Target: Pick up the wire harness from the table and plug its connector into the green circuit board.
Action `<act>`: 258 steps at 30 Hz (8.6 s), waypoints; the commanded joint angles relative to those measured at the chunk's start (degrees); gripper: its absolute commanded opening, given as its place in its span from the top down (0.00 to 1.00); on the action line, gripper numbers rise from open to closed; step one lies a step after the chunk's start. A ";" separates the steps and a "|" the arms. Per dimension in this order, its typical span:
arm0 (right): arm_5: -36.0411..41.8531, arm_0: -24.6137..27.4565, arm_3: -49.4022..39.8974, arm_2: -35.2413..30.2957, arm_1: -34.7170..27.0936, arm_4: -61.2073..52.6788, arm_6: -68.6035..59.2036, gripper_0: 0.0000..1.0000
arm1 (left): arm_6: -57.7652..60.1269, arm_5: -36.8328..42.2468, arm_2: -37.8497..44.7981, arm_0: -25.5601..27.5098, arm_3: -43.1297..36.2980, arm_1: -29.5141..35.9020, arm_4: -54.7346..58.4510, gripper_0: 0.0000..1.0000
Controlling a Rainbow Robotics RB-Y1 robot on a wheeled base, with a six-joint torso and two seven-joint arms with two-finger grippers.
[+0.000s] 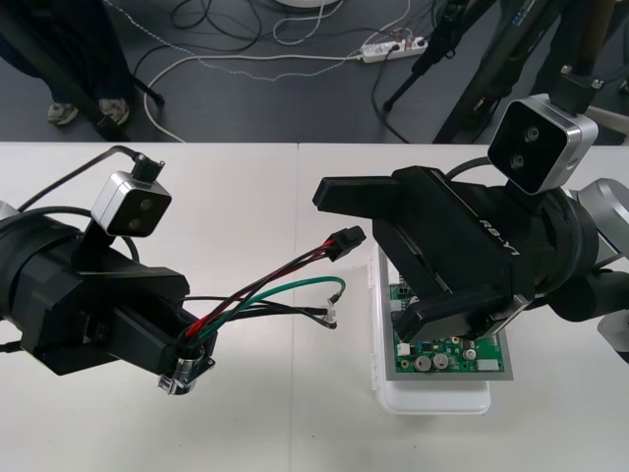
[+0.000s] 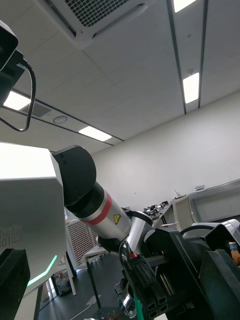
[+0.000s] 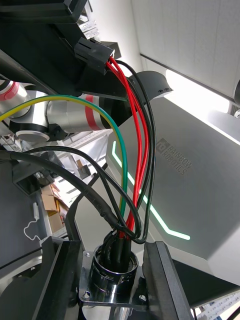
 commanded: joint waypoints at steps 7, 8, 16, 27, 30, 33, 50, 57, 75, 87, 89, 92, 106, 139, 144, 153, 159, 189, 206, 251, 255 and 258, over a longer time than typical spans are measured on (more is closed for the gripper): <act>0.46 -1.82 -1.62 0.80 0.12 -0.96 -1.38 0.00 | 0.24 -2.15 0.90 0.64 -1.71 -1.15 1.01 1.00; 0.46 -1.82 -1.62 0.80 0.12 -0.96 -1.38 0.00 | 0.24 -2.15 0.90 0.64 -1.71 -1.15 0.92 1.00; 0.64 -1.82 -1.53 0.80 0.03 -0.87 -1.38 0.00 | 0.24 -2.15 0.90 0.55 -1.71 -1.24 1.01 1.00; 1.61 -1.82 -1.62 0.80 -0.14 -0.69 -0.50 1.00 | 0.24 -2.15 0.90 0.55 -1.71 -1.24 0.92 1.00; 1.78 -1.82 -1.62 0.80 -0.23 -0.52 -0.32 1.00 | 0.33 -2.15 0.90 0.46 -1.71 -1.24 0.92 1.00; 2.05 -1.82 -1.62 0.80 -0.41 -0.43 0.03 1.00 | 0.33 -2.15 0.90 0.46 -1.71 -1.24 0.92 1.00; 2.66 -1.82 -1.62 0.45 -1.02 -0.43 0.29 1.00 | -0.29 -2.15 0.99 0.46 -1.71 -1.33 1.01 0.99; 2.84 -1.82 -1.62 0.36 -1.11 -0.52 0.21 1.00 | -0.64 -2.15 0.90 0.46 -1.71 -1.24 1.01 0.00; 2.75 -0.94 -1.62 -0.78 -1.90 -0.52 0.12 1.00 | -2.84 -2.15 1.69 0.46 -1.62 -1.33 1.01 0.00; 1.43 1.34 -1.62 -3.77 -3.66 -1.04 0.38 1.00 | -5.03 -2.15 9.43 2.84 -1.62 -1.24 0.05 0.00; 1.43 1.87 -1.80 -4.21 -3.92 -0.96 0.47 1.00 | -5.30 -2.15 10.66 3.28 -1.71 -1.24 -0.31 0.00; 1.43 2.75 -2.06 -5.09 -4.45 -0.96 0.91 1.00 | -5.82 -2.15 12.50 4.07 -1.62 -1.24 -0.57 0.00; 1.43 7.32 -2.94 -9.74 -8.14 -0.78 3.81 1.00 | -8.81 -2.15 18.39 6.88 -1.62 -1.07 -1.19 0.00; 8.81 13.21 -5.58 -17.83 -11.74 7.92 9.43 1.00 | -25.60 3.74 23.93 3.01 10.69 -0.28 -8.04 0.00; 11.63 13.21 -7.16 -17.83 -10.60 12.05 9.87 1.00 | -26.39 5.50 23.05 0.03 10.69 -0.28 -10.24 0.00; 13.47 13.21 -9.71 -17.74 -9.28 18.20 9.79 1.00 | -27.97 9.45 17.51 -5.34 10.69 -0.36 -9.89 0.00; 13.91 12.86 -10.67 -16.51 -8.67 19.96 10.14 1.00 | -29.38 12.09 14.17 -7.97 10.69 -1.51 -9.53 0.00; 17.16 10.22 -10.67 -8.86 -4.89 24.18 9.26 1.00 | -41.24 13.76 5.03 -13.51 10.69 -7.75 -15.34 0.00; 18.31 9.08 -10.67 -7.72 -4.01 26.47 9.17 1.00 | -45.64 13.93 3.63 -14.56 10.60 -14.87 -21.58 0.00; 19.01 8.90 -10.67 -7.72 -2.96 25.68 9.87 1.00 | -50.21 13.50 1.34 -14.48 7.79 -17.68 -21.22 0.00; 19.01 8.90 -10.67 -7.72 -3.04 25.68 9.87 1.00 | -50.12 13.50 1.34 -14.65 7.79 -17.15 -20.87 0.00; 19.01 8.90 -10.67 -7.72 -3.13 25.68 9.87 1.00 | -50.12 13.50 1.34 -14.83 7.79 -16.89 -20.78 0.00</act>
